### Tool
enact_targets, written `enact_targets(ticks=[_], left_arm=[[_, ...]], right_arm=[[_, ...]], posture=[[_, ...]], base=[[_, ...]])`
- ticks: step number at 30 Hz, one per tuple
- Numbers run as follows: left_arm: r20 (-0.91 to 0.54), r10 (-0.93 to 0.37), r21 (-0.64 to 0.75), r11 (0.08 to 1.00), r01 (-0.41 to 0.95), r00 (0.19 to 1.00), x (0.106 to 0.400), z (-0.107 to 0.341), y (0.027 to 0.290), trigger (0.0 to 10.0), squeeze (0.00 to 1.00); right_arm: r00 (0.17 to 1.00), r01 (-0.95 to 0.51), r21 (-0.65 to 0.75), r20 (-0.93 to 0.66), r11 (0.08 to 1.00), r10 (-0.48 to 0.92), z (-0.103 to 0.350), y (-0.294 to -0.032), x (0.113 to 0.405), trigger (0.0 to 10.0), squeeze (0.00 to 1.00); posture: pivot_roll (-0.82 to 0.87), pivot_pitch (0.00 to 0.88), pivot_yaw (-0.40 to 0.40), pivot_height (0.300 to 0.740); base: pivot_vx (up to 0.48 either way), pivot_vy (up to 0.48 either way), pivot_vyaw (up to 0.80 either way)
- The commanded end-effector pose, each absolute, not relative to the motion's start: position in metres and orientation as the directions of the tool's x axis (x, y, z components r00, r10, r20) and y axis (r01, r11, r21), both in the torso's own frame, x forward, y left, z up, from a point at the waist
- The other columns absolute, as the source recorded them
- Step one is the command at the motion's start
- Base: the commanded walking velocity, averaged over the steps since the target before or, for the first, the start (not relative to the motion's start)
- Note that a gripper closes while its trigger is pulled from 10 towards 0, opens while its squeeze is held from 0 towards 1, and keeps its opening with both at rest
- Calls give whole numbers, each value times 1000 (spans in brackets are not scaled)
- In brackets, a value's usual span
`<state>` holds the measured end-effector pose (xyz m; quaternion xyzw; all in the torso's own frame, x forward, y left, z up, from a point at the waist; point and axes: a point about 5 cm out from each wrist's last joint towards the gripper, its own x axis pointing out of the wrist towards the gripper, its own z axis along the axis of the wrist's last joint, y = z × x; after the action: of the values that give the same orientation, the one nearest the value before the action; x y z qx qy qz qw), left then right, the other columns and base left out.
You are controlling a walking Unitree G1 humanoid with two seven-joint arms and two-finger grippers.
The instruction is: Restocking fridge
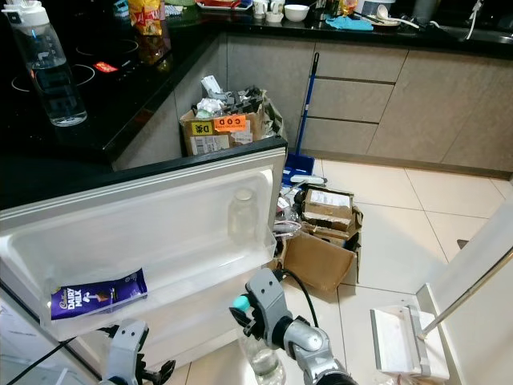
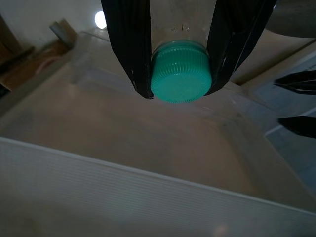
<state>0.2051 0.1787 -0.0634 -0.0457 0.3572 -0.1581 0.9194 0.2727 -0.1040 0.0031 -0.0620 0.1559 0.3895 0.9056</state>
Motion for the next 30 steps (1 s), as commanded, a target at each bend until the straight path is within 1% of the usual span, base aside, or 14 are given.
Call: enact_targets(ticks=[1,5,8,12,17,22,24,27,30], left_arm=[[-613,-316,-179,948,263,724,212,-58,184,10000,0],[-597,-324,-179,945,272,734,217,-54,184,10000,0],[-585,-327,-180,944,275,742,220,-52,184,10000,0],[-524,-351,-180,936,302,776,236,-40,181,10000,0],[-502,-369,-184,929,321,782,242,-36,177,10000,0],[-502,-389,-193,921,338,773,242,-36,174,10000,0],[-523,-393,-204,919,337,756,235,-41,173,10000,0],[-547,-396,-215,918,333,738,227,-47,172,10000,0],[-567,-392,-220,920,325,725,220,-52,173,10000,0]], right_arm=[[651,-730,-1,-305,684,695,6,-104,273,10000,0],[670,-726,-18,-241,687,702,17,-104,280,10000,0],[675,-725,-23,-222,688,704,21,-105,283,10000,0],[684,-727,-68,-149,683,714,41,-106,296,10000,0],[684,-729,-83,-132,680,717,47,-106,300,10000,0],[673,-737,-95,-201,669,712,38,-110,296,10000,0],[667,-739,-113,-262,664,697,28,-114,290,10000,0],[662,-738,-115,-311,665,682,20,-116,286,10000,0],[665,-734,-113,-323,670,673,18,-117,284,10000,0]], posture=[[-37,0,-11,655],[-38,0,-8,651],[-38,0,-9,651],[-39,0,-9,651],[-40,0,-8,651],[-39,0,-9,651],[-39,0,-9,651],[-40,0,-10,651],[-41,0,-11,641]], base=[[0,0,0],[0,0,0],[0,0,0],[0,0,0],[0,0,0],[0,0,0],[0,0,0],[0,0,0],[0,0,0]])
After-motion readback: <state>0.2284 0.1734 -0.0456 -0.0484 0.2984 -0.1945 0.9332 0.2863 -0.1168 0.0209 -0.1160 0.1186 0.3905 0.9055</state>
